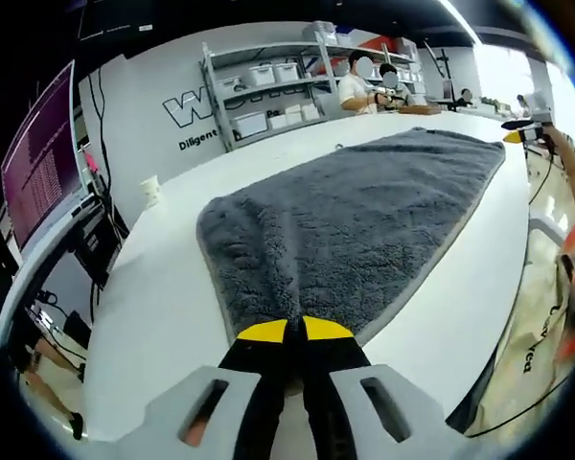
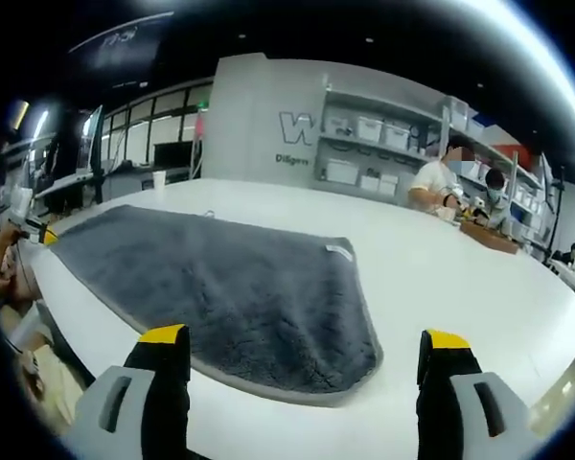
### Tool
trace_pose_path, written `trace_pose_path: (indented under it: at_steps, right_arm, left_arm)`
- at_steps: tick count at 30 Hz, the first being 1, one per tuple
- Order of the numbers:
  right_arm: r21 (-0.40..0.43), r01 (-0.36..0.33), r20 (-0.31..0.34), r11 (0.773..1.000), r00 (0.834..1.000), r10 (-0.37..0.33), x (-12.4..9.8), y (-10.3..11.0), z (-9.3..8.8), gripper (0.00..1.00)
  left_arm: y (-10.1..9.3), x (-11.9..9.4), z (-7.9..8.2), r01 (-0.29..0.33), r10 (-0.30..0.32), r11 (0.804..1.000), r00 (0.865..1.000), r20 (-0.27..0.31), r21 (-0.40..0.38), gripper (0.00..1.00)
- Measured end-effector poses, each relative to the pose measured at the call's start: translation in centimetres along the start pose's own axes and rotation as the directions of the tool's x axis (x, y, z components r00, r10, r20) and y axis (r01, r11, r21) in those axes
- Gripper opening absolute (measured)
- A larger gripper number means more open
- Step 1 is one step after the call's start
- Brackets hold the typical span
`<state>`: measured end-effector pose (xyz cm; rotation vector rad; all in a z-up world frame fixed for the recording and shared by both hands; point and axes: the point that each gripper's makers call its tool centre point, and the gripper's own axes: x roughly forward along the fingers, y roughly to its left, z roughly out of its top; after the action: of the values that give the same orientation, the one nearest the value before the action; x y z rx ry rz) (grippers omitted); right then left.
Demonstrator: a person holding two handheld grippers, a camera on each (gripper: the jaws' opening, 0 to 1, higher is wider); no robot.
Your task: Open the folded towel by lifting each exposed corner and separating the folded layers until the towel lies flat within the target outline without major curled edges
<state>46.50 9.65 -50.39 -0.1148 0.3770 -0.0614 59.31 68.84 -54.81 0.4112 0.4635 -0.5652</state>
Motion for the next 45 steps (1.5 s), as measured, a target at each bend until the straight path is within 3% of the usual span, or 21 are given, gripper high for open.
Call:
trace_pose_path:
  at_steps: [10, 13, 15, 18, 20, 23, 24, 25, 28, 31, 33, 40, 45]
  right_arm:
    - [-0.007, -0.007, 0.001, 1.000, 1.000, 0.007, -0.1, 0.2, 0.1, 0.99]
    - [-0.004, -0.010, 0.010, 1.000, 1.000, 0.010, -0.2, 0.2, 0.3, 0.99]
    - [0.004, -0.021, 0.019, 1.000, 1.000, 0.021, -0.3, 0.3, 0.6, 0.99]
    - [0.009, -0.031, 0.019, 0.999, 0.999, 0.031, -0.4, 0.5, 0.7, 0.99]
    - [0.010, -0.032, 0.019, 0.999, 0.999, 0.032, -0.3, 0.6, 0.7, 0.99]
    - [0.007, -0.041, 0.024, 0.999, 0.999, 0.041, -0.2, 0.9, 0.9, 0.99]
    - [0.007, -0.046, 0.024, 0.999, 0.999, 0.046, -0.2, 1.1, 0.9, 0.99]
    - [0.006, -0.053, 0.024, 0.999, 0.998, 0.053, -0.1, 1.2, 1.0, 0.99]
    - [0.002, -0.060, 0.027, 0.998, 0.998, 0.060, -0.1, 1.4, 1.1, 0.99]
    - [-0.001, -0.062, 0.029, 0.998, 0.998, 0.062, -0.1, 1.6, 1.2, 0.99]
    - [-0.004, -0.066, 0.030, 0.998, 0.997, 0.066, -0.1, 1.7, 1.2, 0.99]
    - [-0.016, -0.081, 0.031, 0.997, 0.996, 0.081, 0.0, 2.2, 1.5, 0.99]
    - [-0.024, -0.091, 0.032, 0.996, 0.995, 0.091, 0.1, 2.6, 1.6, 0.99]
  left_arm:
    - [0.4, -0.4, -0.4, -0.018, 0.018, 1.000, 1.000, -0.010, -0.018, 0.04]
    - [0.4, -0.5, -0.3, -0.007, 0.007, 0.997, 1.000, 0.004, -0.072, 0.06]
    - [0.0, -0.6, 0.0, 0.035, -0.033, 0.990, 0.999, 0.016, -0.136, 0.10]
    - [-0.2, -1.1, 1.6, 0.088, -0.067, 0.972, 0.992, 0.102, -0.218, 0.18]
    - [-0.3, -1.8, 3.5, 0.121, -0.070, 0.961, 0.976, 0.205, -0.247, 0.19]
    - [-0.2, -3.2, 6.7, 0.191, -0.069, 0.937, 0.922, 0.382, -0.293, 0.32]
    - [-0.2, -3.4, 7.2, 0.203, -0.069, 0.936, 0.907, 0.416, -0.289, 0.40]
    - [-0.3, -3.5, 7.4, 0.209, -0.076, 0.937, 0.904, 0.421, -0.280, 0.44]
    - [-1.0, -2.7, 7.0, 0.212, -0.098, 0.939, 0.920, 0.380, -0.271, 0.63]
    - [-1.3, -2.0, 6.7, 0.213, -0.101, 0.935, 0.926, 0.364, -0.282, 0.87]
    - [-1.6, -1.7, 6.4, 0.224, -0.113, 0.931, 0.928, 0.355, -0.289, 0.95]
    - [-2.0, -1.3, 6.0, 0.212, -0.118, 0.941, 0.935, 0.334, -0.262, 1.00]
    - [-1.8, -1.6, 6.3, 0.210, -0.109, 0.941, 0.931, 0.348, -0.267, 1.00]
